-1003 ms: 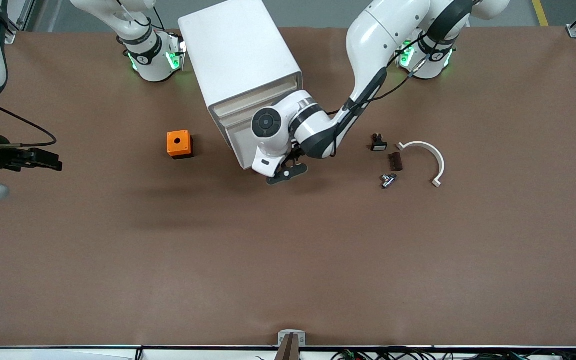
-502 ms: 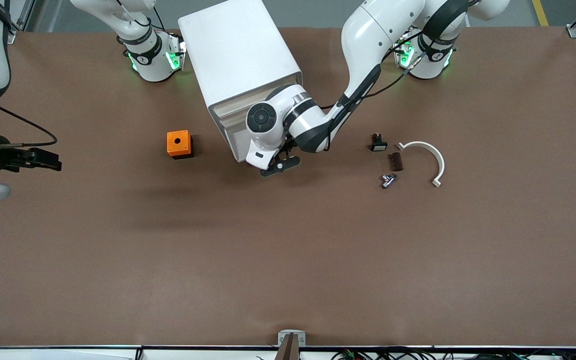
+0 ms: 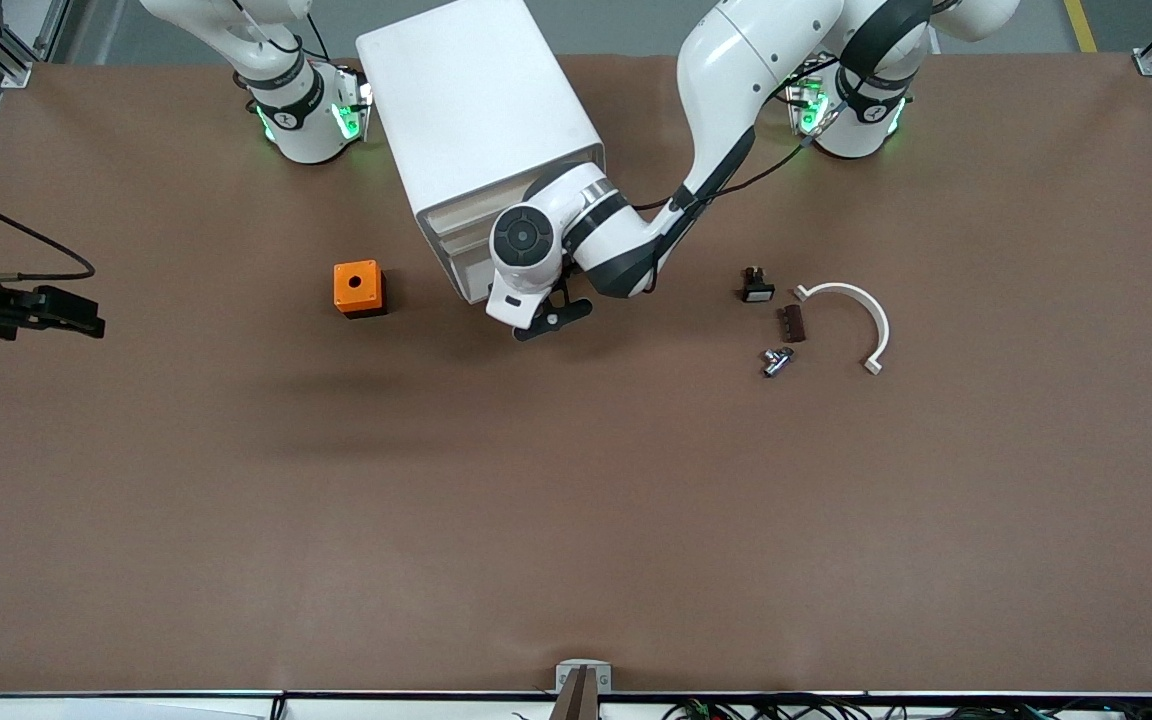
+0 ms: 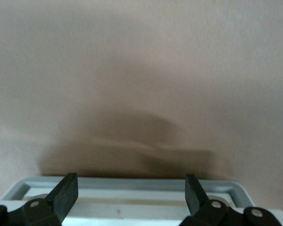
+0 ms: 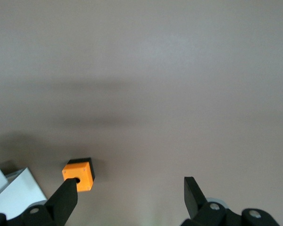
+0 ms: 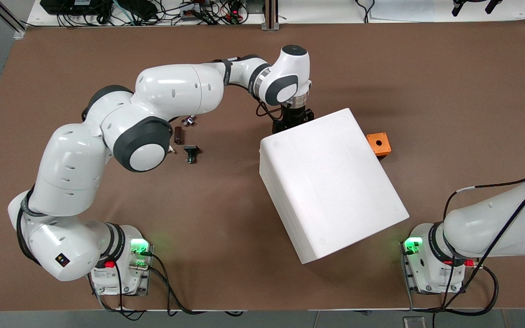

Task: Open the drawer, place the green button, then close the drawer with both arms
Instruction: 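Push the drawer shut with the left gripper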

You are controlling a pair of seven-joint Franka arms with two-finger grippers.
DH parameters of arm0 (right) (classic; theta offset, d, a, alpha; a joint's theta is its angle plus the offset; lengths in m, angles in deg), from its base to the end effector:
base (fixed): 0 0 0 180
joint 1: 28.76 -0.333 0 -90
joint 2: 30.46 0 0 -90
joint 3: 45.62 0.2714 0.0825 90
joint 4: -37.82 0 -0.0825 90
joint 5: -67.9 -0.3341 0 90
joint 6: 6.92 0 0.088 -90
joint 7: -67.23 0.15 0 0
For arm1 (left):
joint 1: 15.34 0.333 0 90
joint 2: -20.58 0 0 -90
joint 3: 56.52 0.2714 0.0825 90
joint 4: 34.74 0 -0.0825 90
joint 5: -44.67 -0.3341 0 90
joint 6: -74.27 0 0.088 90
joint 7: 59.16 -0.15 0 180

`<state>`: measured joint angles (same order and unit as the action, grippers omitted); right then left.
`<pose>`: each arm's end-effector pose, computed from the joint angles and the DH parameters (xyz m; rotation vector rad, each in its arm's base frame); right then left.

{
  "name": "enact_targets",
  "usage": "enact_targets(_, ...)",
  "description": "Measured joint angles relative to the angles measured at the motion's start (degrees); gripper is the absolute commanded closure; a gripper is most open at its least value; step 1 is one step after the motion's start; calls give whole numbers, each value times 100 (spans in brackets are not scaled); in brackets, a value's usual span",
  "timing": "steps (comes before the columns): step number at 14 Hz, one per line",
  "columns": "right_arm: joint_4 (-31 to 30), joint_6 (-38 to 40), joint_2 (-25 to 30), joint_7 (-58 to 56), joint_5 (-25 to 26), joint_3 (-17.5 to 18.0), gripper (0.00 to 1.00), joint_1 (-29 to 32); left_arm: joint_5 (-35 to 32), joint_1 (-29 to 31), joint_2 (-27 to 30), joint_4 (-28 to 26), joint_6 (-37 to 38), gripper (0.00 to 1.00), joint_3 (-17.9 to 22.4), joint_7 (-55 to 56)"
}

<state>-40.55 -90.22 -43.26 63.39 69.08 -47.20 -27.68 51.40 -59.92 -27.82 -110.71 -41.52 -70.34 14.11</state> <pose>0.5422 -0.0271 0.4945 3.1151 0.0309 -0.2162 0.3507 -0.5455 0.1840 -3.0454 -0.5939 0.4917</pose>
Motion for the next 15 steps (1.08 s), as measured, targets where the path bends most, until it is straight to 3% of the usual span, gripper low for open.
enact_targets(7, -7, 545, 360, 11, -255, -2, 0, 217, 715, -136, 0, -3, 0, 0, -2, 0)
enact_targets(11, -16, 566, 385, -12, -458, -3, 0, 548, 758, -136, 0, -2, 0, 0, -2, 0)
enact_targets(15, -54, 316, 526, -9, -403, 114, 0, 320, 762, -136, 1, 0, -3, 0, -2, 0)
